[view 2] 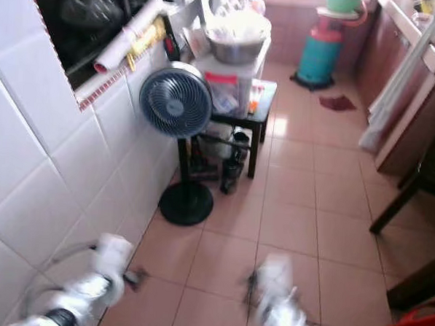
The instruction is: Setting the table
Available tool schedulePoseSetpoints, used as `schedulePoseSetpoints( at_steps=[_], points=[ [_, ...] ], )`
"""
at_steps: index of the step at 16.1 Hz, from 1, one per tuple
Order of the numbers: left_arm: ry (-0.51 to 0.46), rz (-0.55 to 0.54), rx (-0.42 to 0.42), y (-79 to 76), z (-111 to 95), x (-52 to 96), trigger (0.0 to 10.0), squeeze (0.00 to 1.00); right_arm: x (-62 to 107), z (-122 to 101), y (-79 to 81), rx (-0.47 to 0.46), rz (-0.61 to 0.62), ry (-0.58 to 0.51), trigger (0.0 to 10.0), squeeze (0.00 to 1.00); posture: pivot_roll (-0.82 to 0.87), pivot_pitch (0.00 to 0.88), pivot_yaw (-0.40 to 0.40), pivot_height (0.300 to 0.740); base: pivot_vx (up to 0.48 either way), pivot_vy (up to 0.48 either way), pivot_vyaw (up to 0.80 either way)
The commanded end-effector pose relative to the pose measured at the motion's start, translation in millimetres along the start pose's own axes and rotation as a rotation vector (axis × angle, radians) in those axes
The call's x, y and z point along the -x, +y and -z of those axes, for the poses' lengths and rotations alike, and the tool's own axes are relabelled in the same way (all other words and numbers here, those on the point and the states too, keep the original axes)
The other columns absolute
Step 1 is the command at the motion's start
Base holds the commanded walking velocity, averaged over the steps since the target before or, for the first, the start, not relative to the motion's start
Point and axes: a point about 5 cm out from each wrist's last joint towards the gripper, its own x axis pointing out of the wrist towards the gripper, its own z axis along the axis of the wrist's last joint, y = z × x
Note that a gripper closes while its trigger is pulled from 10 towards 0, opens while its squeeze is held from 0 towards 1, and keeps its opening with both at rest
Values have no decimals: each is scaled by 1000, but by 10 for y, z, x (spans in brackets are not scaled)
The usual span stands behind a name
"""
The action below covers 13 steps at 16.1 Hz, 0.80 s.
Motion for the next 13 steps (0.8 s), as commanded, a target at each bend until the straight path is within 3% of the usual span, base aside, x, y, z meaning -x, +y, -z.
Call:
schedulePoseSetpoints(
  at_steps=[1, 4, 6, 7, 9, 12, 13],
  points=[
    [20, -7, -26, 85, 37, 20, 10000, 0, 4, 37, -34, 64, -8, 35, 10000, 0, 12, 0, 34, 740, 0, 0, 0],
    [22, -15, -11, 113, 28, 23, 10000, 0, -7, -13, 44, 99, -55, 20, 10000, 0, 24, 0, 31, 740, 0, 0, 0],
    [-35, 6, -6, 122, -90, 18, 10000, 0, -17, -87, 48, 107, -62, -6, 10000, 0, 33, 0, 29, 740, 0, 0, 0],
    [-94, 44, -55, 112, -233, 13, 10000, 0, -27, -190, 39, 94, -70, -43, 10000, 0, 32, 0, 30, 740, 0, 0, 0],
    [-229, 120, -102, 136, -536, 39, 10000, 0, -32, -526, 5, 97, -77, -197, 10000, 0, 29, 0, 30, 740, 0, 0, 0],
    [-371, 119, -193, 312, -716, 141, 10000, 0, 53, -1078, -70, 76, -108, -462, 10000, 0, 27, 0, 19, 740, 0, 0, 0],
    [-474, 113, -178, 357, -848, 200, 10000, 0, 139, -1294, -116, 102, -104, -580, 10000, 0, 14, 0, 24, 740, 0, 0, 0]
  ],
)
